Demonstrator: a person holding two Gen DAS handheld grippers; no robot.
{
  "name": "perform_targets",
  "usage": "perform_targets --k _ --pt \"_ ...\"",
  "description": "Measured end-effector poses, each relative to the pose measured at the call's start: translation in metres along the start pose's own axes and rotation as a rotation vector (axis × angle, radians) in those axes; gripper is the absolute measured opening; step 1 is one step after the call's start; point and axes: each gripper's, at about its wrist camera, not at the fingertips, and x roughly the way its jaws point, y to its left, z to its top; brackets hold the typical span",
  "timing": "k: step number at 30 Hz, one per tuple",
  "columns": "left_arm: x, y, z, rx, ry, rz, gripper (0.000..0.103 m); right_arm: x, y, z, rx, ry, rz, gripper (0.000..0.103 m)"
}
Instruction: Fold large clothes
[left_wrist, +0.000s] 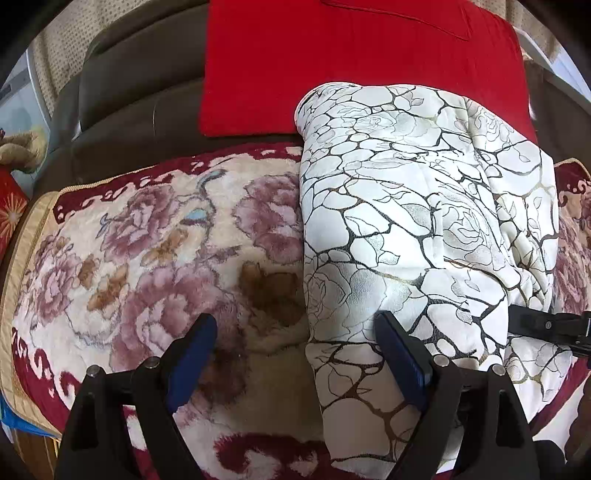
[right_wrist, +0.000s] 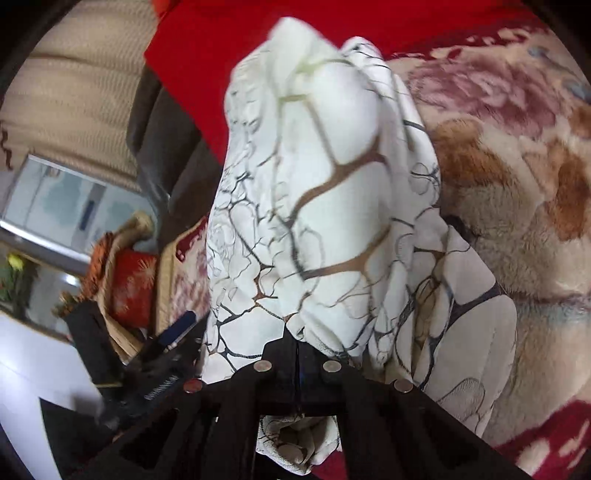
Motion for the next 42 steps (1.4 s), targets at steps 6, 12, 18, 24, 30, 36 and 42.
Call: perform_targets --k 6,12,18,24,30,36,42 --pt "-0.013 0.022 -0.001 -0.027 -0.008 -0.024 0.088 -0.007 0.005 -0.005 0.006 -0.005 0.043 0.0" --pt "-0.031 0.026 -0.002 -0.017 -0.1 0.055 0.088 -0.036 0.054 0.0 -0.162 -0.03 0.033 0.006" --pt "-0.027 0.032 0.024 -0.003 -0.146 0.093 0.088 -0.055 0.081 0.042 -0.217 -0.162 -0.025 0.009" --pt "0.003 0.037 0.069 -0.006 -0.145 0.11 0.088 -0.033 0.076 0.089 -0.194 -0.201 -0.103 0.009" --pt "0.036 0.026 0.101 0.019 -0.13 0.111 0.088 -0.009 0.058 0.118 -0.157 -0.2 -0.166 0.009" --pt "0.055 0.016 0.11 0.039 -0.106 0.097 0.088 0.018 0.034 0.133 -0.112 -0.171 -0.179 0.006" --pt "0.059 0.01 0.112 0.051 -0.1 0.099 0.088 0.031 0.018 0.135 -0.087 -0.147 -0.186 0.003"
